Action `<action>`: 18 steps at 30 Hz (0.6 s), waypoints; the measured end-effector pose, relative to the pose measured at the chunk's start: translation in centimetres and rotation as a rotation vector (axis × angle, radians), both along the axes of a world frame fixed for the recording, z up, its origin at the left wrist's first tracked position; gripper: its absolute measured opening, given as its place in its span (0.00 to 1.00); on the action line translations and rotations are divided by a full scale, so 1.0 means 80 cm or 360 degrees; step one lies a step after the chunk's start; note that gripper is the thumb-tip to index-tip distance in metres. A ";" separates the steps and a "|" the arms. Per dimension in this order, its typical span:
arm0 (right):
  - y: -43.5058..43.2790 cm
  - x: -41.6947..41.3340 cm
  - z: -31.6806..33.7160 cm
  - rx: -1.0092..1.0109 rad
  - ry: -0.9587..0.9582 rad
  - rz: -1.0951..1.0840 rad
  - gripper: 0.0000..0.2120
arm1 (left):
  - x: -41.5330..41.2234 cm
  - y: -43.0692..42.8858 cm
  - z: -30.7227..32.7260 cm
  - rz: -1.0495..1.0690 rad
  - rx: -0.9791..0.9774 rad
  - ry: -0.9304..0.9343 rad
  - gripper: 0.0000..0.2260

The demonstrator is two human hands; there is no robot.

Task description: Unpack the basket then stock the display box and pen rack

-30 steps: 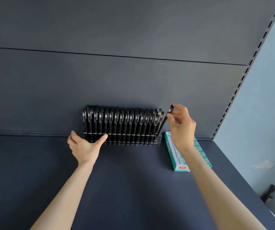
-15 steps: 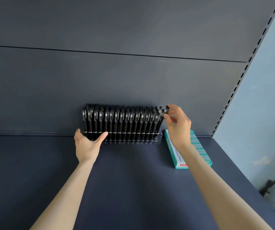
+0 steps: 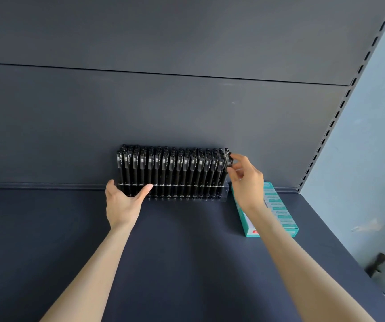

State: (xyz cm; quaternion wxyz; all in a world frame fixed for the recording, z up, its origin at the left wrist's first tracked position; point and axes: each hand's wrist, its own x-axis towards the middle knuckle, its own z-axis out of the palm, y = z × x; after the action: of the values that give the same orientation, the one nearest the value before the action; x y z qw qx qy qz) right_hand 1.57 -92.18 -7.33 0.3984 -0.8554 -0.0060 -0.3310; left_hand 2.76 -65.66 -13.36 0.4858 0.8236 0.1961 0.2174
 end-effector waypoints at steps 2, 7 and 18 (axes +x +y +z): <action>-0.001 0.000 0.001 -0.0021 0.0018 -0.0018 0.12 | 0.000 0.000 0.000 -0.0002 0.0010 0.0006 0.49; 0.000 -0.003 0.004 -0.0042 0.0054 -0.0030 0.12 | -0.001 -0.001 0.002 0.0000 0.0018 0.0015 0.49; -0.002 -0.011 0.006 -0.0066 0.0082 0.0005 0.14 | -0.007 -0.002 0.007 -0.0081 -0.0016 0.0062 0.50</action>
State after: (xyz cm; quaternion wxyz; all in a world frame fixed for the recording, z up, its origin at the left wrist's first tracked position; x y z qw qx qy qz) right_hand 0.67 -92.32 -6.81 0.3811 -0.8717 -0.0040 -0.3081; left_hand 2.21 -65.85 -12.83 0.4914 0.8300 0.1854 0.1879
